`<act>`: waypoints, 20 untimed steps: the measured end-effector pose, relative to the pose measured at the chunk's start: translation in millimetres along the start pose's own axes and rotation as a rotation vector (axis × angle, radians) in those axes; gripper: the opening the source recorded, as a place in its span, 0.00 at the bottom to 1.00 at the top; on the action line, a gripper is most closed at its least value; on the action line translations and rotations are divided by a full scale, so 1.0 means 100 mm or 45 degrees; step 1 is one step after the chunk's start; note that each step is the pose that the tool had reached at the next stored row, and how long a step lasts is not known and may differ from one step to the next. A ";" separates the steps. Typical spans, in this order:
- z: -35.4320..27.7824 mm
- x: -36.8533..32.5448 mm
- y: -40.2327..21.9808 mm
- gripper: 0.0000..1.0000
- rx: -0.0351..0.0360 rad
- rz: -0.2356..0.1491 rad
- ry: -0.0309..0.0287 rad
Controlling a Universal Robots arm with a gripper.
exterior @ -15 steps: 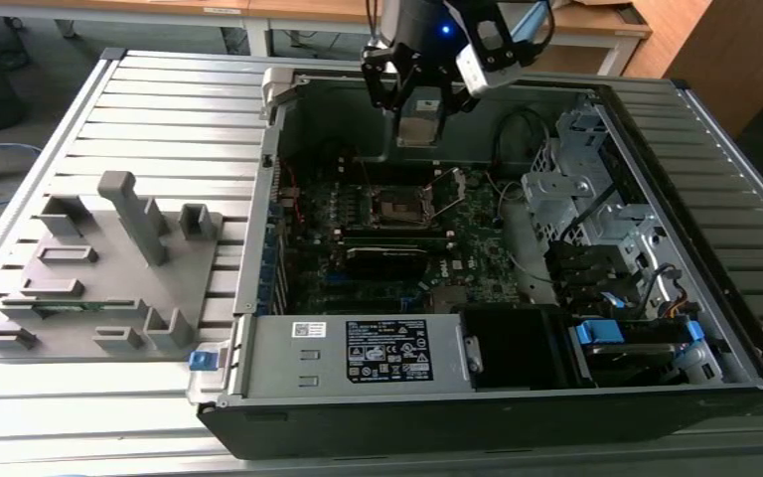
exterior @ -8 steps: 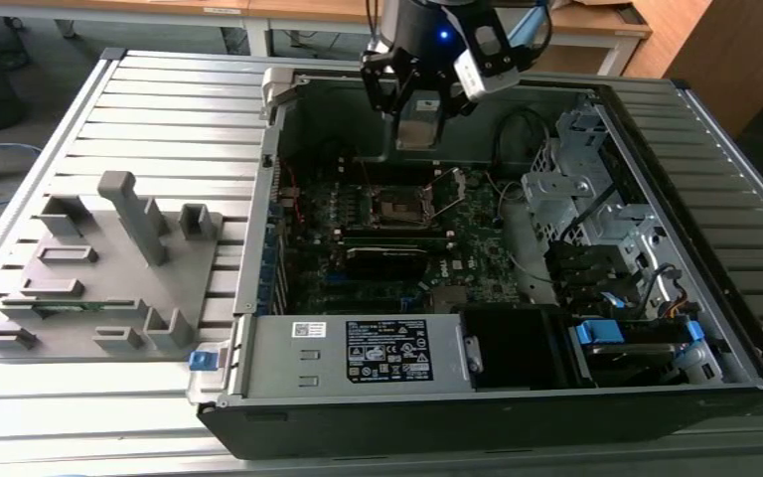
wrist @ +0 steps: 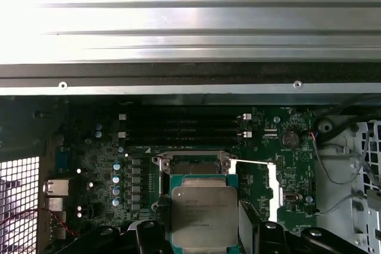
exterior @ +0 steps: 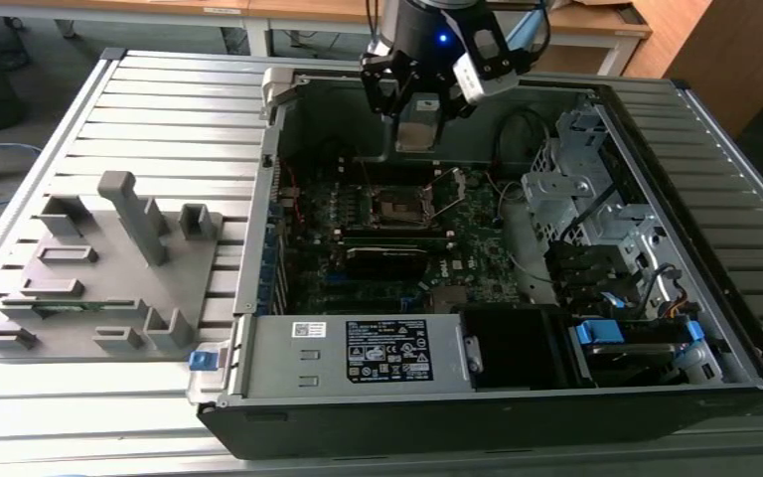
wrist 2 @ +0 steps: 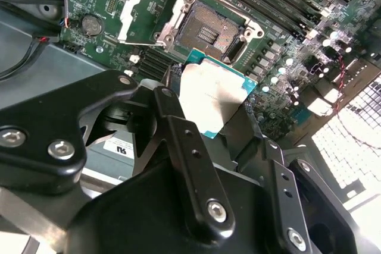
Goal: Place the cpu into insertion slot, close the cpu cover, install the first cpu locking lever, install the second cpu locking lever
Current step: 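Place the cpu into insertion slot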
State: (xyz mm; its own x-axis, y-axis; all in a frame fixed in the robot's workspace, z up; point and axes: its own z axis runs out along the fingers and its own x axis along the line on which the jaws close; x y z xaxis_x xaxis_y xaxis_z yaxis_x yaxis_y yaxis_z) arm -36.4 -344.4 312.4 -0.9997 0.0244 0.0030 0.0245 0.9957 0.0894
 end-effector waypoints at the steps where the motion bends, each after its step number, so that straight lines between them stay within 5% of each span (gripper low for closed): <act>1: 0.000 0.000 0.000 0.54 0.0001 0.000 0.0000; 20: 0.029 0.000 -0.002 0.54 -0.0004 0.000 -0.0002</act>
State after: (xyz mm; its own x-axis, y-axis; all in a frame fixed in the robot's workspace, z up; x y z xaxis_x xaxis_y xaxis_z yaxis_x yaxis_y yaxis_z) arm -36.4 -344.4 309.5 -0.9997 0.0244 0.0029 0.0246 0.9957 0.0897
